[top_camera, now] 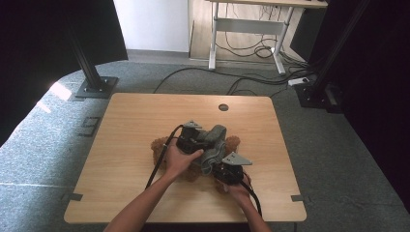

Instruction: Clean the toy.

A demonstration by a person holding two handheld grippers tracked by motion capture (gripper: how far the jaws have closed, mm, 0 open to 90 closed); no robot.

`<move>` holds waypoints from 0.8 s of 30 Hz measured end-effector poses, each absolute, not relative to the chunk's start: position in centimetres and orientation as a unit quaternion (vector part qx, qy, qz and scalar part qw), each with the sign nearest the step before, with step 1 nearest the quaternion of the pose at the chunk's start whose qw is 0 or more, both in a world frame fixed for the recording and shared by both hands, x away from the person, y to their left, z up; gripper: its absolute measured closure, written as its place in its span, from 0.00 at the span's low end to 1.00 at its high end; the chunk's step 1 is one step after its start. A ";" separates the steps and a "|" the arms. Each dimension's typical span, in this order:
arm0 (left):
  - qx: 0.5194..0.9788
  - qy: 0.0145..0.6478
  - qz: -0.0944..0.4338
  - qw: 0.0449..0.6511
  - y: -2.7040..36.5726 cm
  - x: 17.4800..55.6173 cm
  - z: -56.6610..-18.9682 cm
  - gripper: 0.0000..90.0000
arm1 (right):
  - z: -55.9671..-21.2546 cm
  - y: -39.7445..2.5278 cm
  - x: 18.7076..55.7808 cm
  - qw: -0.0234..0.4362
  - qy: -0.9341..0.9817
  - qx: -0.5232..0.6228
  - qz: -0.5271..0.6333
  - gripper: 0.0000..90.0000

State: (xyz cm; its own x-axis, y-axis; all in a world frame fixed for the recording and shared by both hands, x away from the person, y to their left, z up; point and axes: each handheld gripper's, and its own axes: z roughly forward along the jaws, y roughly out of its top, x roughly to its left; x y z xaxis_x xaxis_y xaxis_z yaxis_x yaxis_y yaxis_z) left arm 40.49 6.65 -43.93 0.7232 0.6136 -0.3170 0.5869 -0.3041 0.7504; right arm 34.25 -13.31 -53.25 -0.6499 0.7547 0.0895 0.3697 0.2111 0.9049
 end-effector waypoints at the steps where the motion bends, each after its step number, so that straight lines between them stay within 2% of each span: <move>1: 0.805 0.375 0.016 0.460 7.3 40.5 -43.9 0.83 | -53.3 -13.3 34.2 0.190 0.754 0.372 0.506 0.70; 9: 0.789 0.417 0.055 0.448 13.7 40.7 -44.3 0.83 | -53.5 -13.5 34.0 0.195 0.753 0.367 0.511 0.70; 17: 0.734 0.481 0.031 0.479 22.1 40.7 -45.4 0.83 | -53.5 -13.6 33.9 0.199 0.753 0.365 0.510 0.70; 24: 0.715 0.488 0.005 0.501 24.1 39.8 -47.0 0.83 | -53.6 -13.5 33.9 0.207 0.753 0.364 0.507 0.71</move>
State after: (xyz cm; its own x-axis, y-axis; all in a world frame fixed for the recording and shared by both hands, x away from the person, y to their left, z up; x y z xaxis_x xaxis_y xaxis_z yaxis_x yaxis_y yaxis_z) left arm 39.84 24.11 -47.01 0.5240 0.7019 -0.4825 0.6928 -0.0218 0.7208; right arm 33.85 -13.55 -53.62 -0.6489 0.7587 0.0574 0.3384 0.2202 0.9149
